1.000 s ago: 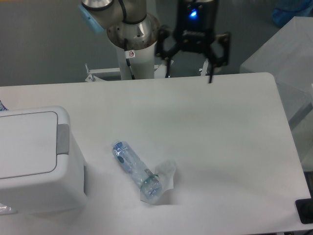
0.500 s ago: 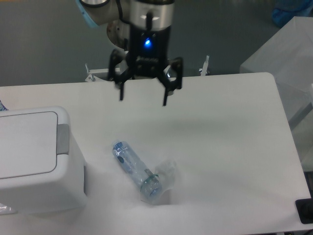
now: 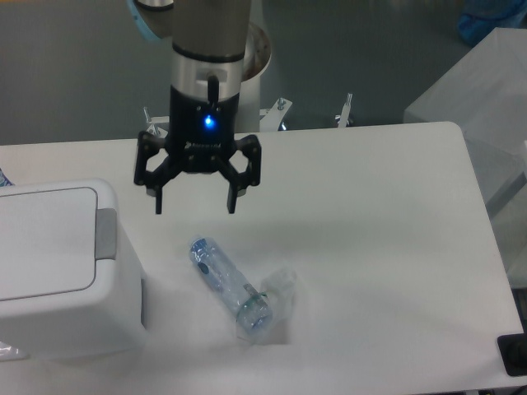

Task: Open the trash can

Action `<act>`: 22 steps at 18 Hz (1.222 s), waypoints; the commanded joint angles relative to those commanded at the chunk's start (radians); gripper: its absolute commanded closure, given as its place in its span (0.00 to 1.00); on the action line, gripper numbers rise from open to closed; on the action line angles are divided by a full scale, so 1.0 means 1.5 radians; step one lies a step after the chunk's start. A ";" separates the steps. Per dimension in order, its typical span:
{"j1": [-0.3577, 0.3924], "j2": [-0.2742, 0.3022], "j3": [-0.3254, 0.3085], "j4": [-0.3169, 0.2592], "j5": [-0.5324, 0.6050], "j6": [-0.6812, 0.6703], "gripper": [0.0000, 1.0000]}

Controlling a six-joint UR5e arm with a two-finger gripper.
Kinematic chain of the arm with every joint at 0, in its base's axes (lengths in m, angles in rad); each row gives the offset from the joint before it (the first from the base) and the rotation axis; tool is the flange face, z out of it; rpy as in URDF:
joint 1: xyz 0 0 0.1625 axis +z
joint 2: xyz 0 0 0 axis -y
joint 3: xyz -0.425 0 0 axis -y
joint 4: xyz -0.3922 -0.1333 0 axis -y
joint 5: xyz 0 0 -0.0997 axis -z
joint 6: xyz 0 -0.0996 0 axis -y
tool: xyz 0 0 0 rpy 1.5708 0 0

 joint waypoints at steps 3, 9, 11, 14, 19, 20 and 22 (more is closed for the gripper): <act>-0.003 -0.008 -0.003 0.001 -0.010 -0.010 0.00; -0.024 -0.016 -0.009 0.000 -0.010 -0.011 0.00; -0.025 -0.020 -0.010 0.000 -0.010 -0.011 0.00; -0.025 -0.023 -0.010 0.005 -0.010 -0.011 0.00; -0.031 -0.027 -0.015 0.010 -0.009 -0.011 0.00; -0.031 -0.027 -0.016 0.010 -0.009 -0.011 0.00; -0.032 -0.028 -0.016 0.010 -0.009 -0.011 0.00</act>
